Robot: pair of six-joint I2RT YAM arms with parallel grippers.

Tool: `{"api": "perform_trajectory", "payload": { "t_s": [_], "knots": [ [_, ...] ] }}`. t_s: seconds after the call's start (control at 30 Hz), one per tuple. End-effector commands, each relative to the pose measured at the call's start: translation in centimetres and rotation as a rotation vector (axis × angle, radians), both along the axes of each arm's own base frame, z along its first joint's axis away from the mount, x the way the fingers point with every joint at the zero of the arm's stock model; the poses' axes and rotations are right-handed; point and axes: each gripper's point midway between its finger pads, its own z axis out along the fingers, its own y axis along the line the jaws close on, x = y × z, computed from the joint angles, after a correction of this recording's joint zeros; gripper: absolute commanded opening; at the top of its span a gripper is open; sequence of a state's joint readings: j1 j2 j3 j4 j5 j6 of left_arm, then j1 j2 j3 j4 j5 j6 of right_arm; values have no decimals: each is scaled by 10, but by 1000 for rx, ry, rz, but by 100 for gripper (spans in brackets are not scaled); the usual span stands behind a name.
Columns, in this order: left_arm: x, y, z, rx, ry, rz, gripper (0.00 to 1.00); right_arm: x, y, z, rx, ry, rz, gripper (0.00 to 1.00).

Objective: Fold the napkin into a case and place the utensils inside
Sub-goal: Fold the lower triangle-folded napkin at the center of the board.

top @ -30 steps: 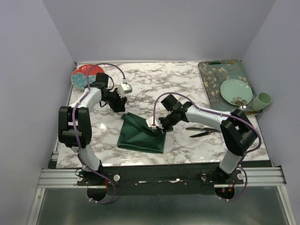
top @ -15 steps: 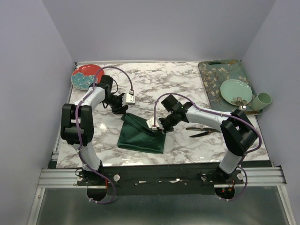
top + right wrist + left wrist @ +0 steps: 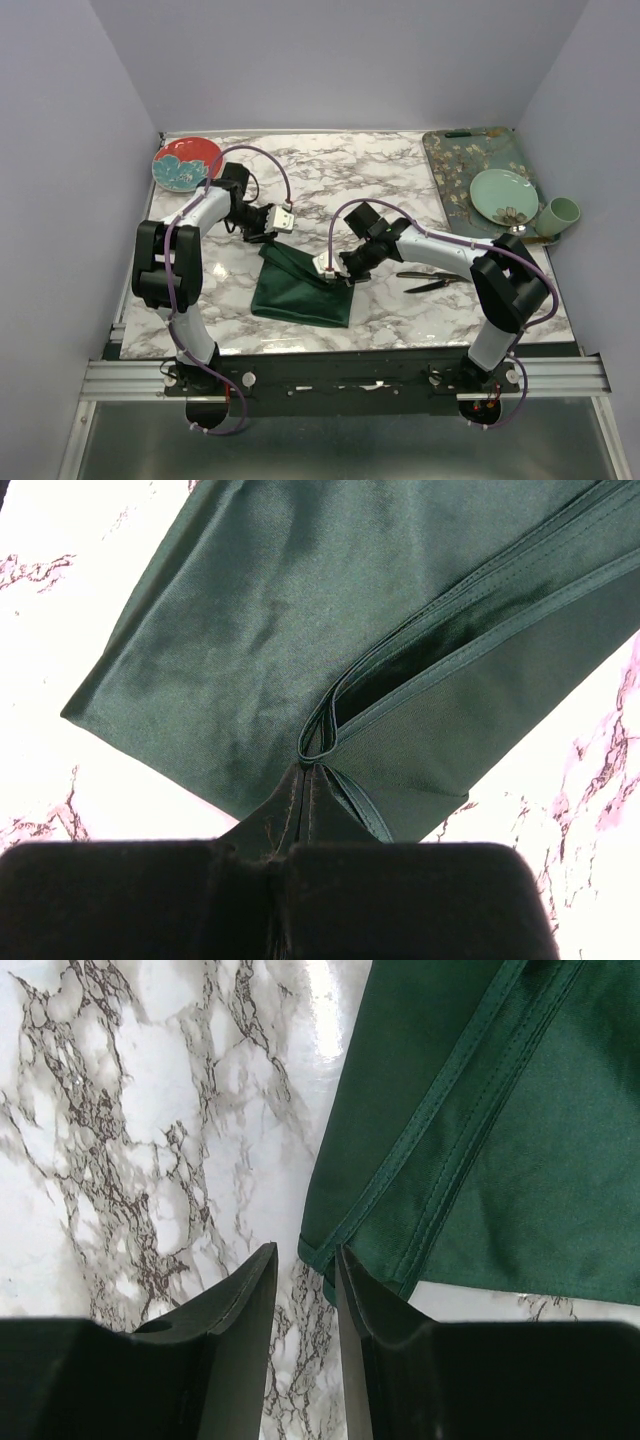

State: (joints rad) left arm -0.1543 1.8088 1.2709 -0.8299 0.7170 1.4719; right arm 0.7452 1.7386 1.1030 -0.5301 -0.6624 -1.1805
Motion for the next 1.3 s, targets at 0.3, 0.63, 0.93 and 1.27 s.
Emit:
{"api": "perform_trajectory", "payload": {
  "t_s": [0.3, 0.63, 0.93, 1.27],
  "knots": [
    [-15, 3, -17, 63, 11, -82, 39, -9, -5, 5, 0, 0, 24, 1],
    [-20, 3, -16, 76, 0, -105, 20, -8, -6, 6, -1, -13, 31, 1],
    [-49, 8, -17, 155, 21, -122, 0, -16, -17, 2, -22, -30, 55, 1],
    [-67, 8, -21, 196, 55, -86, 0, -17, -28, -6, -54, -73, 87, 1]
  ]
}}
